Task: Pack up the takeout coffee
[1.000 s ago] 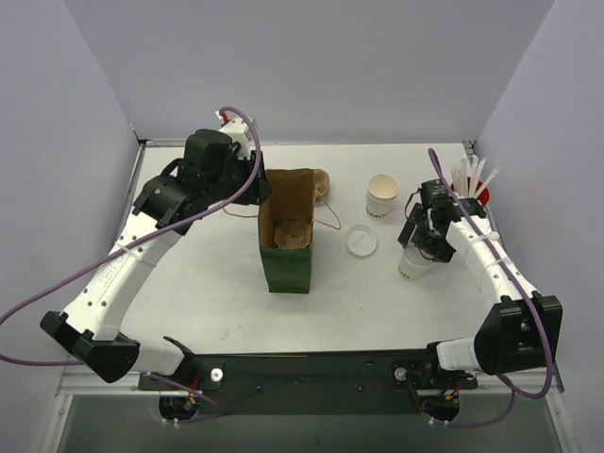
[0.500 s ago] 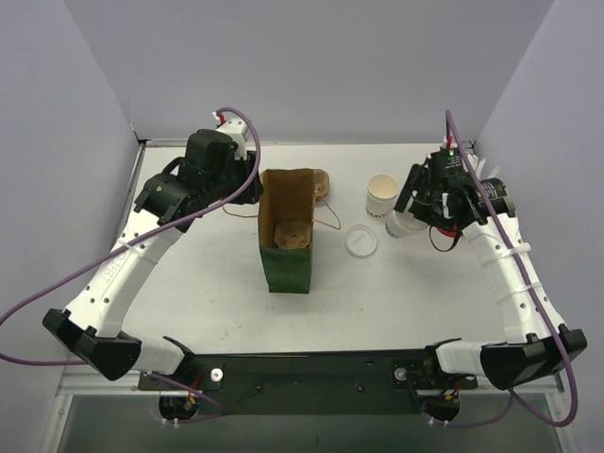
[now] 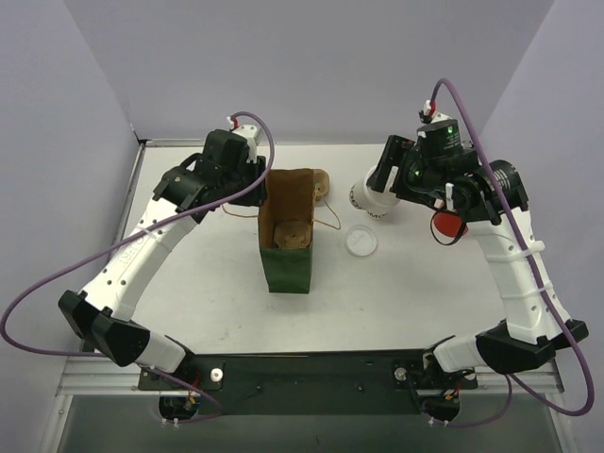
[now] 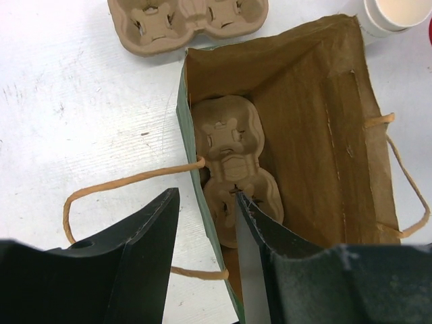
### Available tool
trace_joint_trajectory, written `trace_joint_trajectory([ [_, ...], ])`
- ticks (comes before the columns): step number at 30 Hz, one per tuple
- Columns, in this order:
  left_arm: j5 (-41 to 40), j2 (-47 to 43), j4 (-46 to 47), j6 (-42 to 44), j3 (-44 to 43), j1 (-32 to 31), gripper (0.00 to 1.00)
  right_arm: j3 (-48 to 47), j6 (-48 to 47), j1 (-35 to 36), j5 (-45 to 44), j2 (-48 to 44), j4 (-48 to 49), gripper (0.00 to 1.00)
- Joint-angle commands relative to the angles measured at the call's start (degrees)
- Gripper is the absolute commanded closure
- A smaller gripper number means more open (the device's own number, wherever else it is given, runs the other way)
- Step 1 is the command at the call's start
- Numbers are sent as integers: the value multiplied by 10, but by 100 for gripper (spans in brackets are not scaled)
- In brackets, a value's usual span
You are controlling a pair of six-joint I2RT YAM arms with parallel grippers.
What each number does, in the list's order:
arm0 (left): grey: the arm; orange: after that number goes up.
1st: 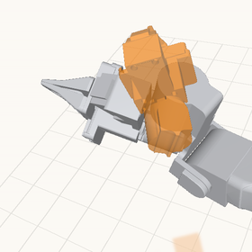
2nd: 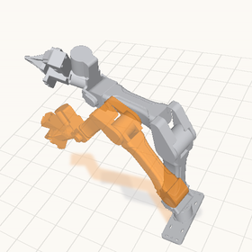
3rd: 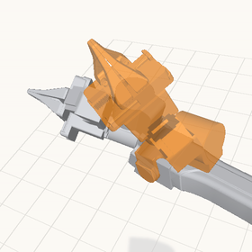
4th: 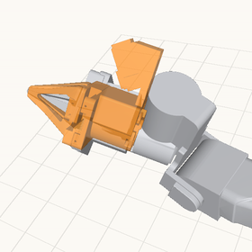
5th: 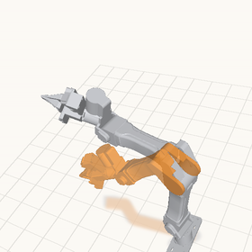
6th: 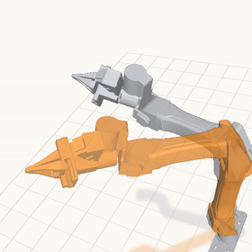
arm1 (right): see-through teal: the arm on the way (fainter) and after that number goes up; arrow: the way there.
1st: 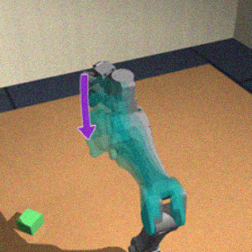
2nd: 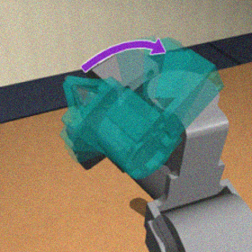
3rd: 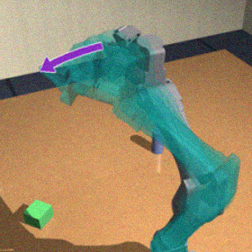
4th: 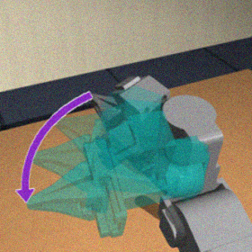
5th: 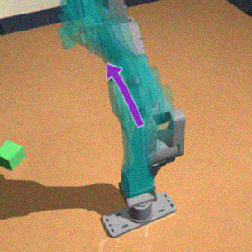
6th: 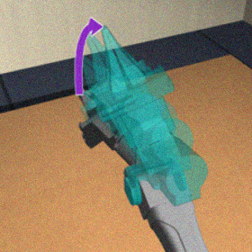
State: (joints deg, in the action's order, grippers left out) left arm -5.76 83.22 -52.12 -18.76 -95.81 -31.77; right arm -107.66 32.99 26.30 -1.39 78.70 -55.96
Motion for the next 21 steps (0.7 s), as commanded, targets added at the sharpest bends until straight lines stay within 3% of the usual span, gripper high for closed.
trace_joint_trajectory([
  [1,-7,16,11,9,4,2,52,-58,1,26,9,29,-21,39],
  [8,-10,30,14,4,19,2,53,-124,1,58,33,71,-25,40],
  [11,-16,31,17,4,25,3,62,-144,1,69,34,82,-25,40],
  [16,-19,35,18,7,16,3,99,-170,1,78,38,95,-24,40],
  [21,-44,44,-2,29,-37,3,100,-185,3,82,43,102,-24,40],
])
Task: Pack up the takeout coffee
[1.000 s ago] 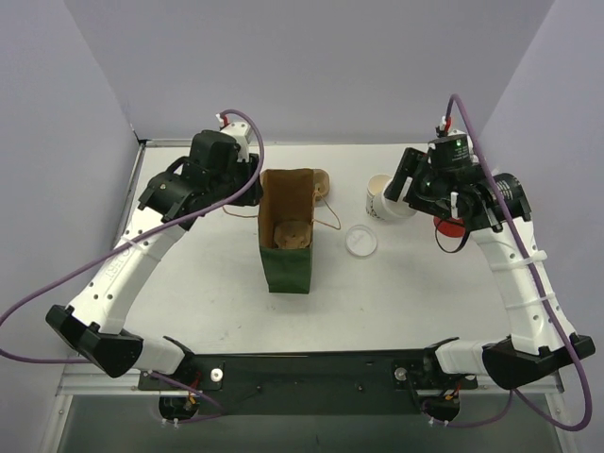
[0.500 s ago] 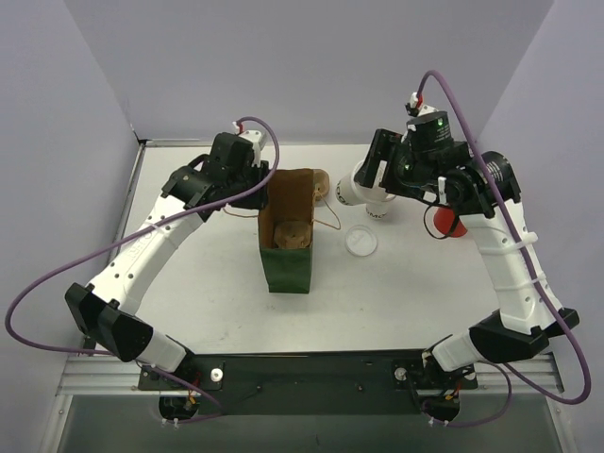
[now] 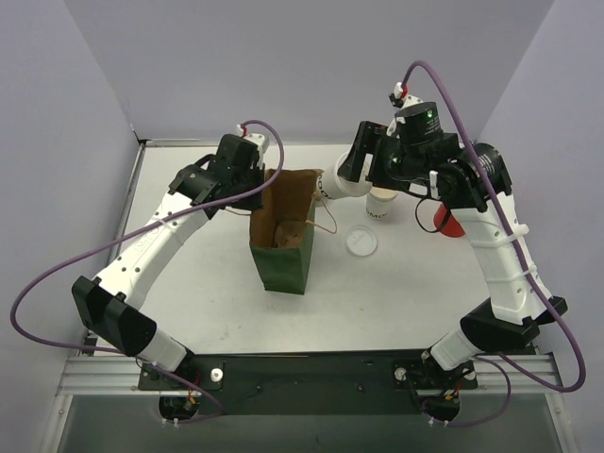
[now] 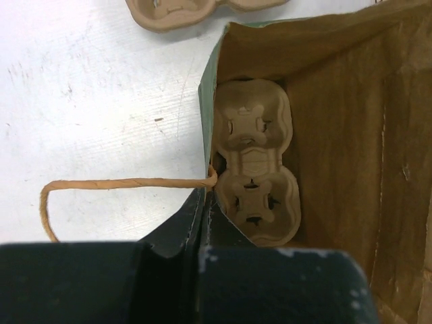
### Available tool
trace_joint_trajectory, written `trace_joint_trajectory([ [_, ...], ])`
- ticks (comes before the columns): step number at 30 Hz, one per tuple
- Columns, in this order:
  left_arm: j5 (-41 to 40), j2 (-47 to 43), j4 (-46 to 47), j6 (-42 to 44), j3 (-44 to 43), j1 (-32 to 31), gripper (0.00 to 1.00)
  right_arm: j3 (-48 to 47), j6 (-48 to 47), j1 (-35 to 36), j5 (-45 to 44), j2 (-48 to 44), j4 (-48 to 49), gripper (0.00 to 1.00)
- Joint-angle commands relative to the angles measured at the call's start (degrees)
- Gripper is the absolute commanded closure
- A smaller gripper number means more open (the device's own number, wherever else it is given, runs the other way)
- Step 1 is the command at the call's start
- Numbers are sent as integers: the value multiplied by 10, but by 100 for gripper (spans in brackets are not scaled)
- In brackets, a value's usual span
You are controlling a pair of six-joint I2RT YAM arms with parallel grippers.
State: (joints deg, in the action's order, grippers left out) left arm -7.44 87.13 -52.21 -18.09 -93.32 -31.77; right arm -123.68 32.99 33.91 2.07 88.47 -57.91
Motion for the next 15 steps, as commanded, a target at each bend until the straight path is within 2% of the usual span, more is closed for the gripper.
trace_joint_trajectory([
  [1,-34,8,-6,27,-71,2,100,-27,4,6,11,5,-5,40],
  [6,-53,31,-43,47,-142,-6,100,-41,6,14,22,14,-5,40],
  [15,-107,79,-71,30,-165,-61,100,-45,15,26,35,34,10,40],
])
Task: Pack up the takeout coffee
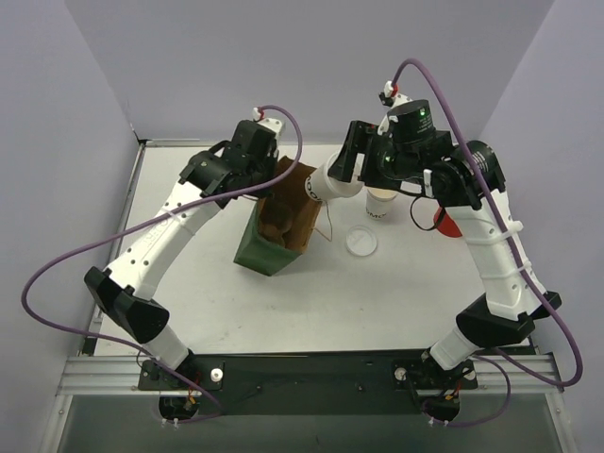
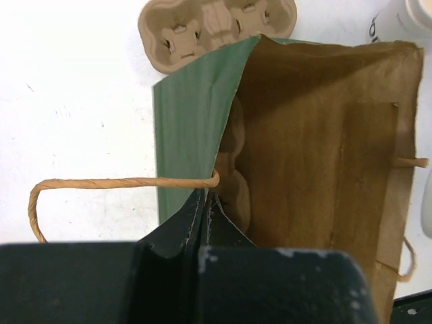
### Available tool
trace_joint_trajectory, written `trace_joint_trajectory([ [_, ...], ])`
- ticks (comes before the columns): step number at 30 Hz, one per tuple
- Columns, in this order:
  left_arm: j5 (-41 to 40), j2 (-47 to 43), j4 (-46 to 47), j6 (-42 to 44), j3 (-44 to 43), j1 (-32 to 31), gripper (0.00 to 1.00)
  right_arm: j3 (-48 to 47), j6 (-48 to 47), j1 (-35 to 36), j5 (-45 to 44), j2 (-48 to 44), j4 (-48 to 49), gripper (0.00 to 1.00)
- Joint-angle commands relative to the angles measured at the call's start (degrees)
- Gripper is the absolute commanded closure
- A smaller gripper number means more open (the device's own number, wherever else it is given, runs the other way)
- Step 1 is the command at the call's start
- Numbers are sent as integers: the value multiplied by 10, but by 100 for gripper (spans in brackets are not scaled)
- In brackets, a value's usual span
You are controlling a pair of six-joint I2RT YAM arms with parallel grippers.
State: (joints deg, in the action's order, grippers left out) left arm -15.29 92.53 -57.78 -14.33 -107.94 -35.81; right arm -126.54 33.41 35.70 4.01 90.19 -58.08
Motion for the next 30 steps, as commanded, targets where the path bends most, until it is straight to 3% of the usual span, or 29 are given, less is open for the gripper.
trace_joint_trajectory([
  [1,-33,27,-16,-13,-19,-24,100,-16,15,14,18,20,16,40],
  [15,-31,32,5,-100,-32,-33,100,9,31,45,34,74,22,41],
  [30,62,-11,95,-238,19,-33,100,49,24,46,10,91,18,41],
])
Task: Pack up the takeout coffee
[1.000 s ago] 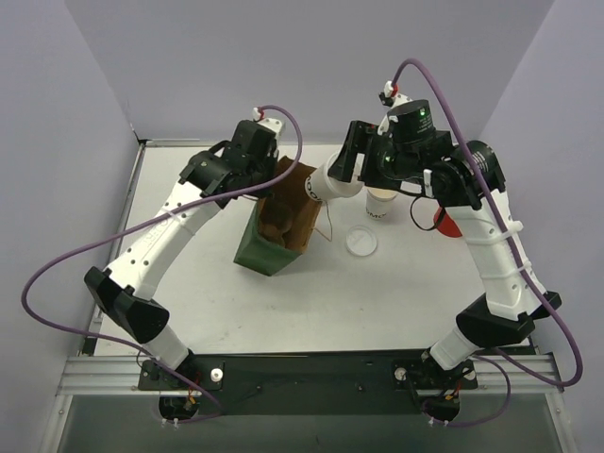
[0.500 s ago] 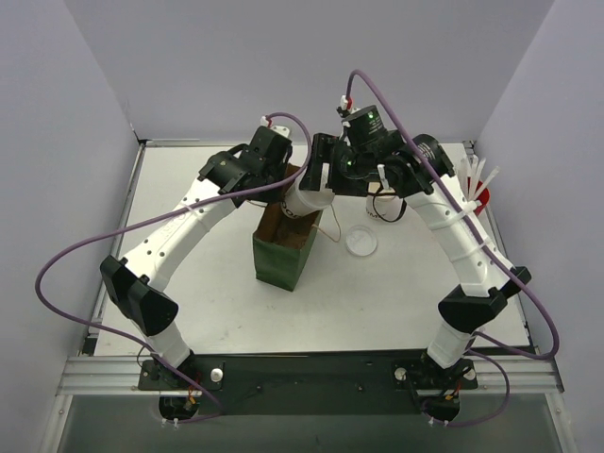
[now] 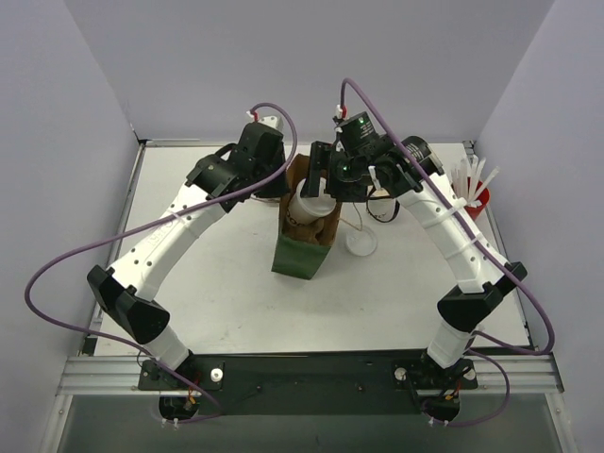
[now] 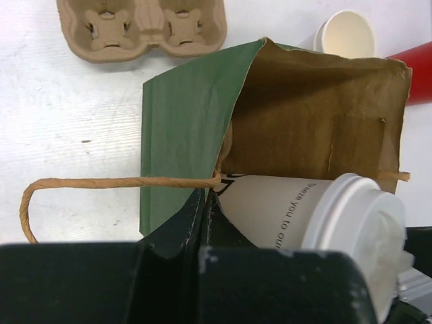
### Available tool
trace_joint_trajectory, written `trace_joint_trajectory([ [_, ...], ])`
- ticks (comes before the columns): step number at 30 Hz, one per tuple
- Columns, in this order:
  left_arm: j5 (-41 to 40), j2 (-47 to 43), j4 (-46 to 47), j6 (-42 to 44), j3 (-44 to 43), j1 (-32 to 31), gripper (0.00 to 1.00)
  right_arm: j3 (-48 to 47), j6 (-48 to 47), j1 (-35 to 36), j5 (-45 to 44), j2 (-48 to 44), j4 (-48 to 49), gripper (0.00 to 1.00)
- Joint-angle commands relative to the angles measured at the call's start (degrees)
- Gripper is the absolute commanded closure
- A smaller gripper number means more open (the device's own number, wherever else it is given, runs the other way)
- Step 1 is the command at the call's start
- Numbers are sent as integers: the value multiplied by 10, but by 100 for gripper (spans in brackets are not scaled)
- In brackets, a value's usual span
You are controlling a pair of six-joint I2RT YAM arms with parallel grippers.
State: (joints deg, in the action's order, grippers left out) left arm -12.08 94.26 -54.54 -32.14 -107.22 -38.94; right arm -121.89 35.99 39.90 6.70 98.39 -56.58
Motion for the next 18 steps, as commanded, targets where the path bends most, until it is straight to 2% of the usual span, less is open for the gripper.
trace_joint_trajectory([
  [1,34,-30,72,-70,17,-2,100,3,-2,4,-17,11,1,41],
  [9,16,-49,121,-170,77,-3,100,16,-22,6,-53,25,-27,41],
  [18,-59,-72,131,-254,116,-25,100,-22,-36,11,-65,55,-63,41],
])
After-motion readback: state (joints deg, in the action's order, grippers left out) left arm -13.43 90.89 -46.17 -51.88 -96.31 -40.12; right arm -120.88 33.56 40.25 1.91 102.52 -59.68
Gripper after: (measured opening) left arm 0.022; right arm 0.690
